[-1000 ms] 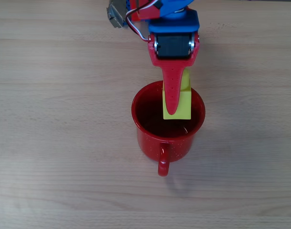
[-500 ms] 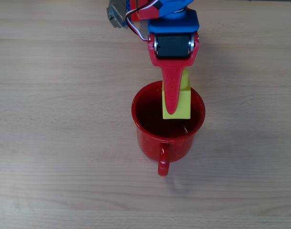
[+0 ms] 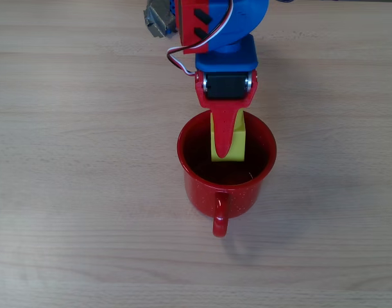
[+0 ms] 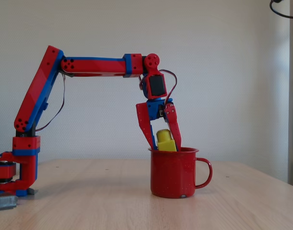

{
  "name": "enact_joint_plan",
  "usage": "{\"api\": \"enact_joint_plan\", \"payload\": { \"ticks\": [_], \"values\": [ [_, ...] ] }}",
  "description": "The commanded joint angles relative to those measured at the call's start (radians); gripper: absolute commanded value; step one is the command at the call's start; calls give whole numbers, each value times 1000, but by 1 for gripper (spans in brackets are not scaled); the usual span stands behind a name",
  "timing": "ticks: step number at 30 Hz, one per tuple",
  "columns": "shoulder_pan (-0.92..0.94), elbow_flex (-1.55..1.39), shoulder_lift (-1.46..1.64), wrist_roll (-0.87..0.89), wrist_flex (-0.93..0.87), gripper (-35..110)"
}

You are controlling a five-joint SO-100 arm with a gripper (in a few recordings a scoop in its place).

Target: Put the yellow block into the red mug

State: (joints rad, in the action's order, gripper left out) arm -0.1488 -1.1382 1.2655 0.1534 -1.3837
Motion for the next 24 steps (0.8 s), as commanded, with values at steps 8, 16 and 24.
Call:
{"api": "enact_joint_plan", "payload": {
  "ticks": [8,16,24],
  "values": [
    [5,5,135,-23,23,22],
    [6,-5,146,-35,37,28],
    [17,-8,179,-54,54,26]
  ]
}}
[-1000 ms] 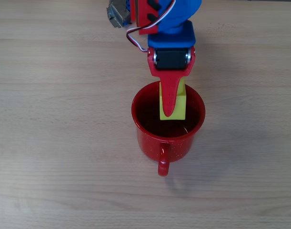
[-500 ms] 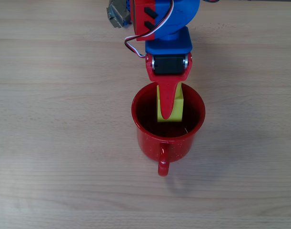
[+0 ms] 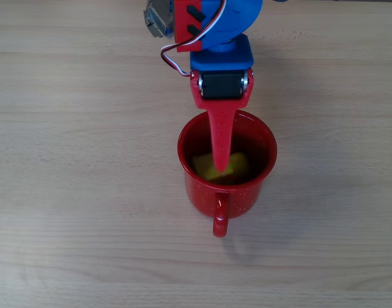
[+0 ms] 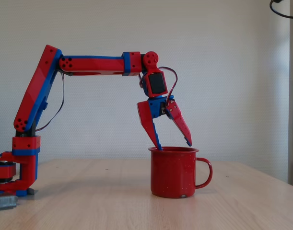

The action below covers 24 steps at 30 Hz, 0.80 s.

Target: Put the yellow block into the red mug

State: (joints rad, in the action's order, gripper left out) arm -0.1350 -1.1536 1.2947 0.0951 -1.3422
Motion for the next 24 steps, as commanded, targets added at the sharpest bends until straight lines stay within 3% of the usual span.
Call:
{"api": "enact_joint_plan", "payload": {
  "ticks": [1,4,7,24],
  "values": [
    [5,8,158,2,15,23],
    [11,6,181,-2,18,8],
    [17,6,209,-11,21,1],
    [106,-221,543,-72,107,0]
  ]
}}
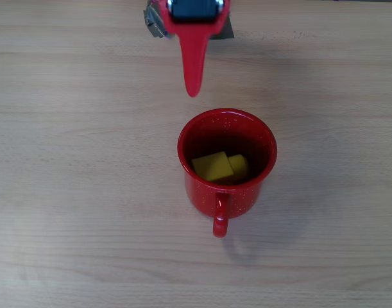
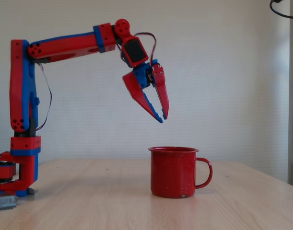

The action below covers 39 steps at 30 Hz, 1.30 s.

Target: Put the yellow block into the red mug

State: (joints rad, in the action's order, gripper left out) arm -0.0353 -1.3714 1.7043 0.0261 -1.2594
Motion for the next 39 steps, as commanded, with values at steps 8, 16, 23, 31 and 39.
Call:
{"api": "enact_joint_plan", "payload": {
  "ticks": [8,16,23,31,39],
  "values": [
    [51,-227,385,34,97,0],
    [64,-520,670,61,97,0],
    [58,-756,904,60,120,0],
    [31,-1040,1144,63,160,0],
    [-8,-1345,1404,72,195,0]
  ]
}}
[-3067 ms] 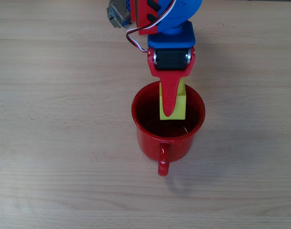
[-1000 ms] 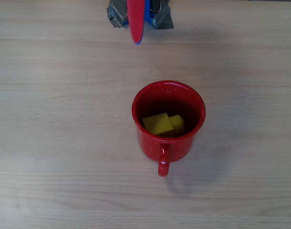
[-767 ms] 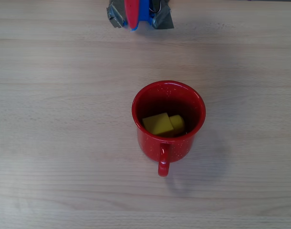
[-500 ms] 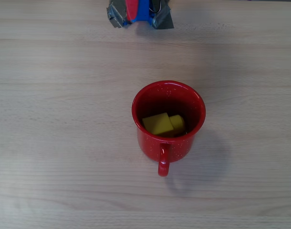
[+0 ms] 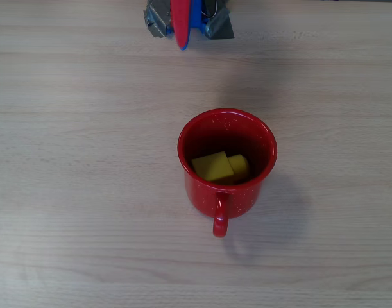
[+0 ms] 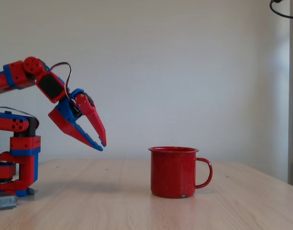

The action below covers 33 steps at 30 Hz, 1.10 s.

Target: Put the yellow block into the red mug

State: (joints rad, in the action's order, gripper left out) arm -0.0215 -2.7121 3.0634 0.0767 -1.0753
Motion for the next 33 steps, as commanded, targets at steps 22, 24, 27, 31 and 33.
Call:
{"api": "enact_joint_plan", "payload": {
  "ticks": [22,24,27,31,33],
  "values": [
    [-54,-305,242,83,25,0],
    [-49,-305,242,92,25,0],
    [-43,-305,242,100,25,0],
    [-37,-305,242,104,25,1],
    [-37,-305,242,103,25,2]
  ]
}}
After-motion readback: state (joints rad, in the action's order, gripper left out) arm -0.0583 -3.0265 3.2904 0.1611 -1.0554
